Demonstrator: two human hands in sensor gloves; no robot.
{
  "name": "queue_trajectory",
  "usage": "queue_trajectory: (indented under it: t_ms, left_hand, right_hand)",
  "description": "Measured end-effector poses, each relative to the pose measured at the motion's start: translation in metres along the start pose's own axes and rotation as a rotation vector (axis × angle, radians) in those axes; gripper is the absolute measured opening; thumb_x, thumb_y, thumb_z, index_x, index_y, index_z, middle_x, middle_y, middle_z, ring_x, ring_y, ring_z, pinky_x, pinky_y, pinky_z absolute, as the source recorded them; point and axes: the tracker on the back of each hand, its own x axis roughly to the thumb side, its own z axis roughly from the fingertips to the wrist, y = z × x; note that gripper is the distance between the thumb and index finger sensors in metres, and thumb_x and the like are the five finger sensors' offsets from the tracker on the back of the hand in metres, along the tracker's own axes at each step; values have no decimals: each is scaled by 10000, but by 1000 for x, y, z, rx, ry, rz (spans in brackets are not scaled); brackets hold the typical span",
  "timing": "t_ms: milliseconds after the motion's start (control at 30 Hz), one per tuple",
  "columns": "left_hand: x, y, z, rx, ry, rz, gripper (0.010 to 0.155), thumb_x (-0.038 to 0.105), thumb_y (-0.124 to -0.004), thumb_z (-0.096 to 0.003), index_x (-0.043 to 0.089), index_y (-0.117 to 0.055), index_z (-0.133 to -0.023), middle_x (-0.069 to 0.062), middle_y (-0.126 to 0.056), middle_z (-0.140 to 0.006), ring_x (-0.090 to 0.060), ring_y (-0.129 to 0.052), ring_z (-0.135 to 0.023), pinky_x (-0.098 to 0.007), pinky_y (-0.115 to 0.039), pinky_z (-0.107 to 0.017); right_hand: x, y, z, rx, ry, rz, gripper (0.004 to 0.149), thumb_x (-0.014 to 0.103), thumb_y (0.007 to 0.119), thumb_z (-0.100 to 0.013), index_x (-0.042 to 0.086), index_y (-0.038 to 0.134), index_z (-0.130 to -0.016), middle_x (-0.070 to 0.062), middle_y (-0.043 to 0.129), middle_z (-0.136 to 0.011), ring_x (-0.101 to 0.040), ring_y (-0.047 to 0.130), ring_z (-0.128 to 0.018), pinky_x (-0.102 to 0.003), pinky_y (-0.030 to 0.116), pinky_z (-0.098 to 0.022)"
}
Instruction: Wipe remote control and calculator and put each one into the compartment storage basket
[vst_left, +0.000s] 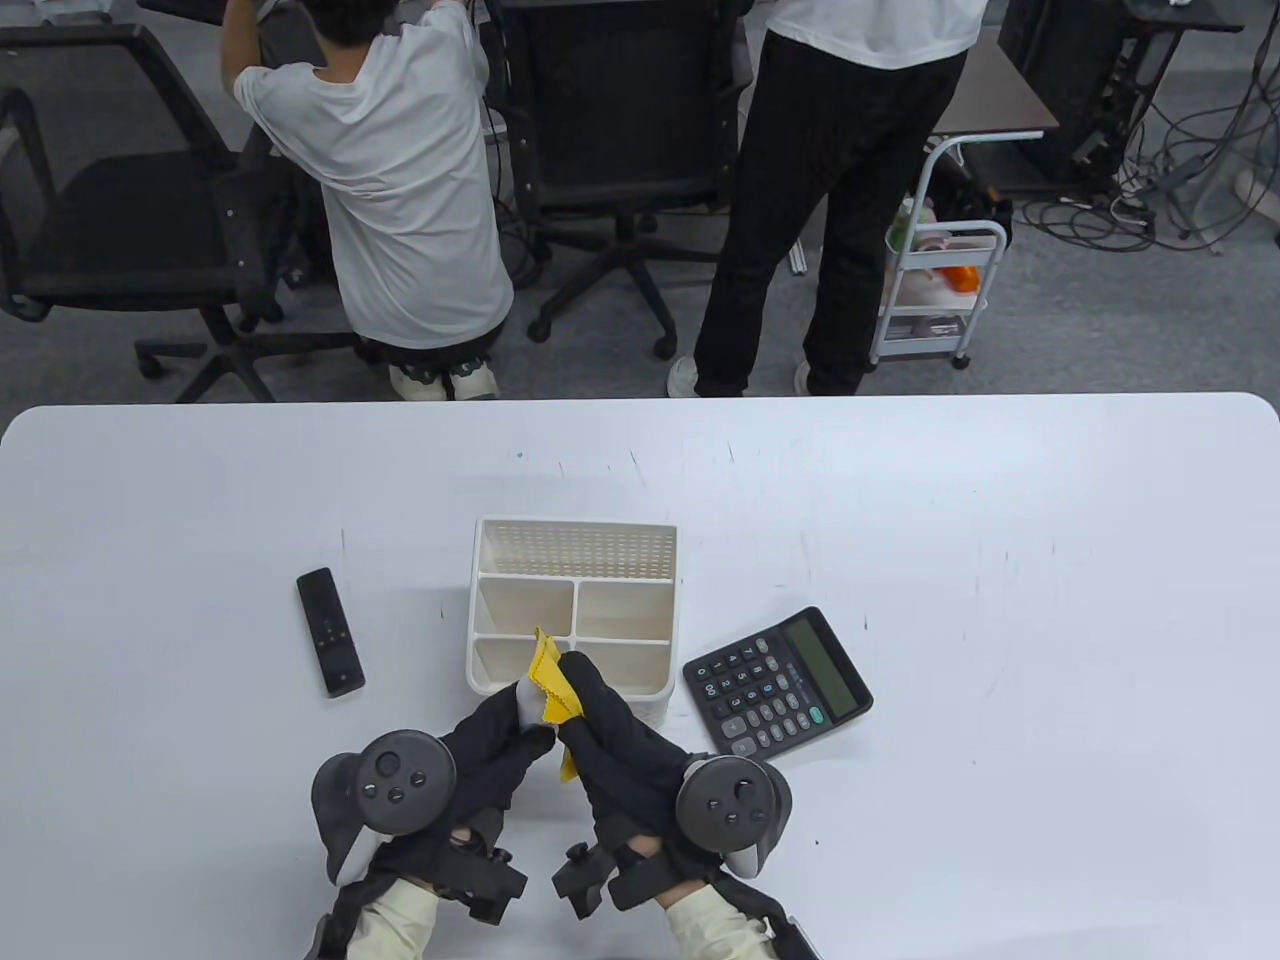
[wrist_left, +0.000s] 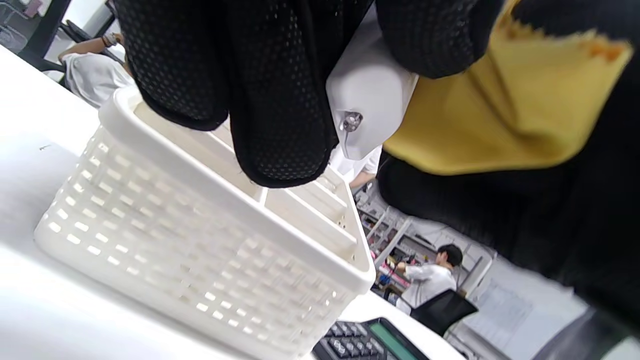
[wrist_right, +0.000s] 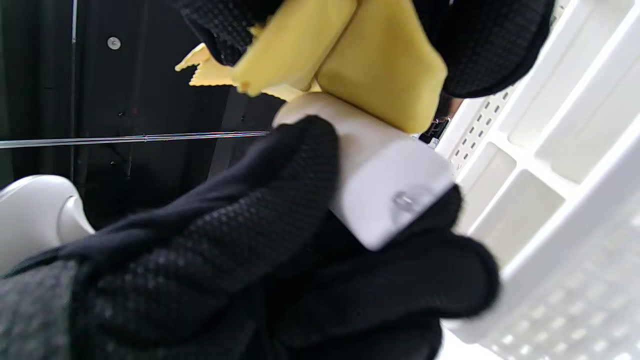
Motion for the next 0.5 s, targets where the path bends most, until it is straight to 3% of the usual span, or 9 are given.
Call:
queue_trajectory:
  t_ms: [133, 267, 400, 500]
  left_hand:
    - [9, -1, 3, 9, -50, -15, 536, 424, -780, -479, 160, -757, -945, -52, -1002, -823, -144, -1127, -605, -428, -896, -521]
    - [7, 1, 3, 44, -19, -5, 534, 427, -780, -482, 154, -766, -941, -47, -1012, -817, -126, -1137, -597, -412, -906, -514]
    - [-1, 2, 3, 35, 18, -4, 536, 428, -779, -482, 157, -761, -944, -42, -1010, -819, -132, -1134, -598, -415, -901, -515]
    - [3, 2, 4, 40, -16, -49, 540, 425, -777, -482, 155, -749, -948, -47, -1002, -817, -132, -1125, -591, -423, -893, -519]
  right_hand:
    - [-2, -2, 0, 0, 15, 1, 513, 232, 718, -566, 48, 656, -1041, -278, 742, -1030, -464, 846, -830, -610, 725, -547]
    - [-8, 0, 8, 14, 32, -5, 530, 228, 717, -564, 17, 631, -1043, -308, 777, -995, -462, 881, -792, -604, 743, -527]
    - [0, 3, 11, 74, -44, 109, 519, 231, 722, -562, 23, 660, -1033, -320, 770, -994, -470, 877, -791, -607, 741, -530]
    - [6, 4, 13, 55, -96, 134, 516, 234, 723, -560, 34, 672, -1032, -326, 738, -1013, -483, 852, -808, -613, 728, -539]
